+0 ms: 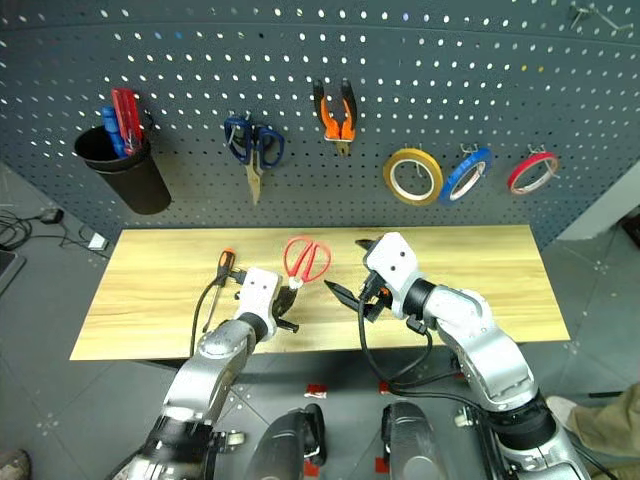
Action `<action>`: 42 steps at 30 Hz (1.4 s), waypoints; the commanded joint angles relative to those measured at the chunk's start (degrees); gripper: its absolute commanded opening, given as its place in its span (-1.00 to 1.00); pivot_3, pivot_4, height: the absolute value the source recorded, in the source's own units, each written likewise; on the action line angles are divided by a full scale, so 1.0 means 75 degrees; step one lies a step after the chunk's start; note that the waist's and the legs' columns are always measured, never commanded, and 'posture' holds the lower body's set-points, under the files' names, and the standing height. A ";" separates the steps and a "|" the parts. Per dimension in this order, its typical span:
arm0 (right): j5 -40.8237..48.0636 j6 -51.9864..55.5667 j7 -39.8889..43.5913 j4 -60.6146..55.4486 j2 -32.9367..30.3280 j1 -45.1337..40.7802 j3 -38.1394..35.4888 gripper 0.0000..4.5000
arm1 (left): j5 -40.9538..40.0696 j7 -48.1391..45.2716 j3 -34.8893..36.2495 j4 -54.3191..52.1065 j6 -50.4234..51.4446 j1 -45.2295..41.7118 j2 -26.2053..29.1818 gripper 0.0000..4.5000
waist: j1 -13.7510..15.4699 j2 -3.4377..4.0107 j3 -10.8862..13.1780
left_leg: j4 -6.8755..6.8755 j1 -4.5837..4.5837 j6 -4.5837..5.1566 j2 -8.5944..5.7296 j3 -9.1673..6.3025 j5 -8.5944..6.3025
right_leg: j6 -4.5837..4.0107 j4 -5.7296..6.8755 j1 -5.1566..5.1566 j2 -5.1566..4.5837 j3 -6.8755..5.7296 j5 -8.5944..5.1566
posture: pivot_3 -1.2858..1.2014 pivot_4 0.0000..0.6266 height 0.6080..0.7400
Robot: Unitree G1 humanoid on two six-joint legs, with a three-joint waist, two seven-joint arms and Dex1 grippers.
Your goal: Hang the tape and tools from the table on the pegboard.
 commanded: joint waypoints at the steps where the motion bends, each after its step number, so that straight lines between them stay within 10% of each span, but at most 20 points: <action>1: -0.0102 -0.0663 0.0044 -0.0567 0.0007 0.0087 -0.0017 1.00 | 0.0857 0.0592 0.0213 -0.1622 -0.0953 0.0481 0.0171 -0.87 | -0.0014 0.0001 -0.0001 | -0.0001 0.0000 0.0002 -0.0001 0.0000 -0.0002 | 0.0000 0.0000 0.0000 0.0000 0.0002 0.0000 | -0.16 -0.23 1.00; 11: -0.0389 -0.1199 -0.0188 -0.0015 0.0134 -0.0048 -0.0346 1.00 | 0.1496 0.0985 0.0988 -0.2682 -0.0816 0.0411 0.0172 -0.87 | -0.0018 0.0001 -0.0001 | 0.0005 0.0001 0.0035 0.0000 -0.0005 -0.0016 | 0.0000 0.0005 0.0001 0.0004 -0.0005 0.0001 | -0.14 -0.25 1.00; 27: -0.0306 -0.1163 -0.0455 0.0821 0.1014 -0.1272 -0.0440 1.00 | 0.1022 0.0887 0.1101 0.1015 -0.0689 -0.2150 -0.0043 -0.87 | -0.0021 -0.0001 0.0000 | 0.0010 -0.0001 0.0011 -0.0002 -0.0002 0.0000 | -0.0002 0.0007 0.0002 0.0004 -0.0011 0.0003 | -0.16 -0.23 1.00; 39: -0.0295 0.0219 -0.0799 0.0435 0.1387 -0.0975 0.0054 1.00 | -0.0697 0.0204 0.1963 0.1486 0.1645 -0.1317 -0.0599 0.81 | -0.0063 -0.0002 0.0003 | 0.0011 0.0002 0.0005 0.0002 0.0003 0.0003 | -0.0003 0.0007 0.0002 0.0004 -0.0003 0.0003 | -0.16 -0.17 1.00; 42: -0.0103 0.1825 -0.1157 0.0194 0.1661 -0.1063 0.0140 1.00 | -0.1219 0.0236 0.2737 0.1568 0.1979 -0.1337 -0.0390 0.81 | -0.0045 -0.0003 0.0004 | 0.0012 0.0001 0.0005 0.0004 -0.0004 0.0003 | -0.0003 0.0015 0.0001 0.0004 -0.0009 0.0003 | -0.16 -0.14 1.00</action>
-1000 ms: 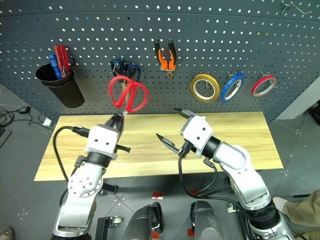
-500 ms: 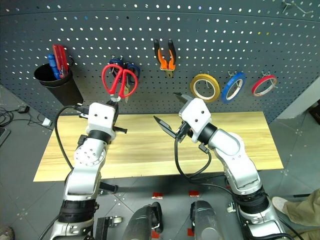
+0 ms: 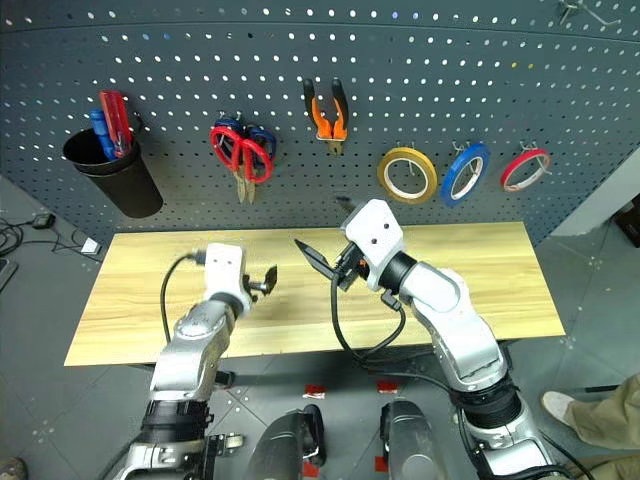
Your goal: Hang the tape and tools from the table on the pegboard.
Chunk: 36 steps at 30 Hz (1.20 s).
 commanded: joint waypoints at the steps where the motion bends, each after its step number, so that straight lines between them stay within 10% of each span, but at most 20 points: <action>1: 0.0348 0.1694 -0.0381 -0.0686 0.0324 -0.0188 0.0088 1.00 | -0.0548 0.0024 0.0952 -0.0047 0.0199 -0.0245 0.0390 0.81 | 0.0012 -0.0002 0.0002 | 0.0000 0.0000 0.0000 0.0000 -0.0005 0.0000 | -0.0002 0.0002 0.0000 0.0000 -0.0003 0.0001 | -0.15 -0.10 1.00; 11: 0.0482 0.3935 -0.0857 -0.0489 0.1078 -0.1336 0.0375 1.00 | -0.0729 -0.1077 0.0921 0.2114 0.0706 -0.1500 0.2063 0.81 | 0.0068 0.0011 0.0080 | -0.0001 0.0001 0.0027 -0.0002 -0.0008 -0.0010 | -0.0015 -0.0002 -0.0001 0.0001 -0.0006 0.0009 | -0.13 0.10 1.00; 31: 0.0956 0.4494 -0.0299 -0.0483 0.0586 -0.2306 0.1032 1.00 | 0.0447 -0.2232 -0.0641 0.7456 -0.1485 -0.3895 0.2966 0.81 | 0.0024 -0.0027 0.0496 | -0.0027 -0.0020 0.0001 0.0003 0.0039 0.0004 | -0.0014 -0.0013 -0.0060 -0.0006 0.0026 0.0002 | -0.17 0.24 1.00; 36: 0.0914 0.4057 -0.0211 -0.0343 0.0502 -0.2359 0.1017 1.00 | 0.0485 -0.2531 -0.0720 0.7609 -0.1993 -0.3883 0.3069 0.19 | 0.0009 -0.0028 0.0497 | -0.0027 -0.0020 0.0001 0.0004 0.0043 0.0003 | -0.0013 -0.0013 -0.0062 -0.0008 0.0030 0.0002 | -0.17 0.17 1.00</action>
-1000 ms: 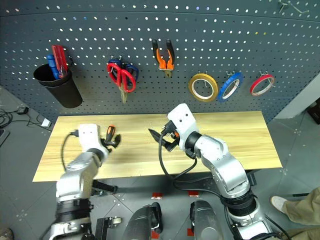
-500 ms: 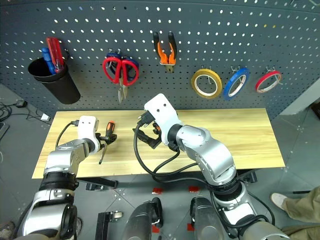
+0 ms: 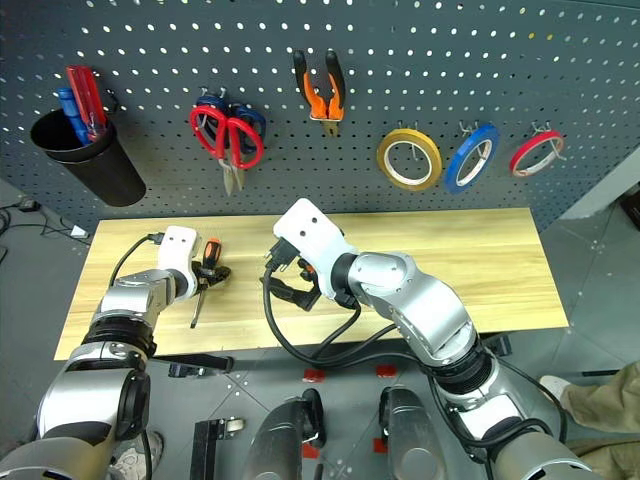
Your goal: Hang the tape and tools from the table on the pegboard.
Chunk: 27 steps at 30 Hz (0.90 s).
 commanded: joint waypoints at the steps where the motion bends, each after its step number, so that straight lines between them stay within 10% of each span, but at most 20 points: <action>1: 0.0033 -0.0511 0.0145 -0.0224 -0.0011 -0.0144 -0.0002 1.00 | 0.0107 -0.0347 -0.0074 0.0000 -0.0303 0.0091 0.0240 0.05 | -0.0002 0.0000 0.0000 | 0.0000 0.0000 -0.0001 0.0001 0.0000 0.0000 | 0.0000 0.0000 -0.0001 0.0000 -0.0002 0.0000 | -0.17 0.15 1.00; 7: 0.0105 -0.1433 0.0631 -0.0376 -0.0330 -0.0033 0.0000 1.00 | -0.0079 -0.1108 -0.0033 -0.1659 -0.0531 0.0949 0.0599 -0.74 | -0.0027 -0.0007 -0.0005 | -0.0002 -0.0007 -0.0003 0.0000 0.0007 0.0000 | 0.0001 -0.0002 -0.0008 0.0000 0.0002 0.0000 | -0.18 -0.01 1.00; 18: 0.0231 -0.2524 0.1152 -0.0676 -0.0794 0.0255 -0.0406 1.00 | -0.1808 -0.1164 0.2290 -0.8996 -0.0064 0.5179 0.0812 -0.77 | -0.0332 -0.0071 -0.0122 | 0.0001 -0.0048 -0.0011 0.0000 -0.0013 0.0001 | -0.0002 0.0006 -0.0031 -0.0010 -0.0023 0.0003 | -0.18 -0.35 1.00; 27: 0.0188 -0.2076 0.0759 -0.0720 -0.0996 -0.0029 -0.0925 1.00 | -0.3458 0.0138 0.4103 -1.0556 0.0960 0.3766 0.0911 -0.77 | -0.0358 -0.0081 -0.0564 | 0.0015 -0.0066 -0.0007 -0.0008 -0.0040 0.0003 | 0.0005 0.0014 -0.0024 -0.0007 -0.0049 0.0010 | -0.15 -0.54 1.00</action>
